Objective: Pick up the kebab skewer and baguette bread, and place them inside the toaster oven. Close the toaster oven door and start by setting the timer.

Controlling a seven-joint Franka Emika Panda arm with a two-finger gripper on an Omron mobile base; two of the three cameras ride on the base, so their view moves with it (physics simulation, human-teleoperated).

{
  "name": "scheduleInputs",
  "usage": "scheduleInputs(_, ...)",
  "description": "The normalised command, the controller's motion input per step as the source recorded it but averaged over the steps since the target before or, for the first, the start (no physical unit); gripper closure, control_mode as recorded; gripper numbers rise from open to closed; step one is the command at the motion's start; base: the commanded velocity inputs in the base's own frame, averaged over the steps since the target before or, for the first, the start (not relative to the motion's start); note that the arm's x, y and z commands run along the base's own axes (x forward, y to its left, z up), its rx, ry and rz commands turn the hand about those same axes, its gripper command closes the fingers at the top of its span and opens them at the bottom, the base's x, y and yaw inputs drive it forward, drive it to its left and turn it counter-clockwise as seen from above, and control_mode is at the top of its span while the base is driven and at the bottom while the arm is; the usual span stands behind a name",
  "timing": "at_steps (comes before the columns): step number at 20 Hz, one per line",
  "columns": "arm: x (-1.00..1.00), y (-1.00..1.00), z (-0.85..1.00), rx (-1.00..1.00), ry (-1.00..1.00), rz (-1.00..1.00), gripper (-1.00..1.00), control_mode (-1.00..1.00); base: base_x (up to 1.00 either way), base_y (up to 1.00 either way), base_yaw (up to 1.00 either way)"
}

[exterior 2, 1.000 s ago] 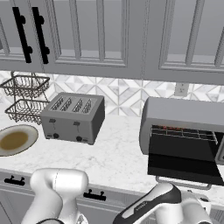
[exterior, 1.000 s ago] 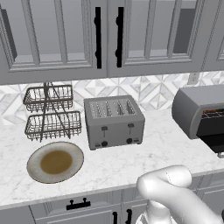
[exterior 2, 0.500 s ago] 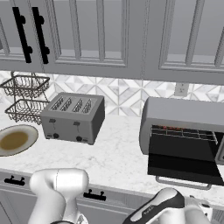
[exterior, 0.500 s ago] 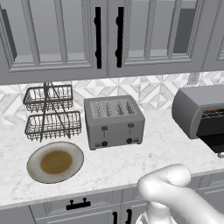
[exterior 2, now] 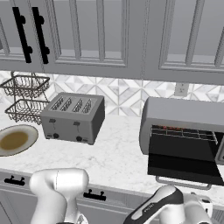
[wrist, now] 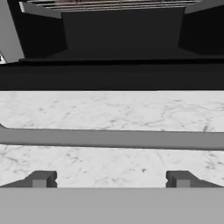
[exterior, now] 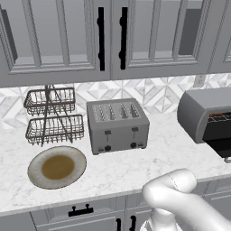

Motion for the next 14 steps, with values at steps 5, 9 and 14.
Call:
scheduleInputs(5,0.05,0.03,-0.15,-0.03,0.01,0.00,-1.00,-1.00,0.00,0.00,0.00)
scheduleInputs(9,0.23,0.04,-0.19,0.00,0.00,0.00,-1.00,-1.00,0.00,0.00,0.00)
scheduleInputs(14,0.23,0.01,-0.18,0.00,0.00,0.00,-1.00,-1.00,0.00,0.00,0.00)
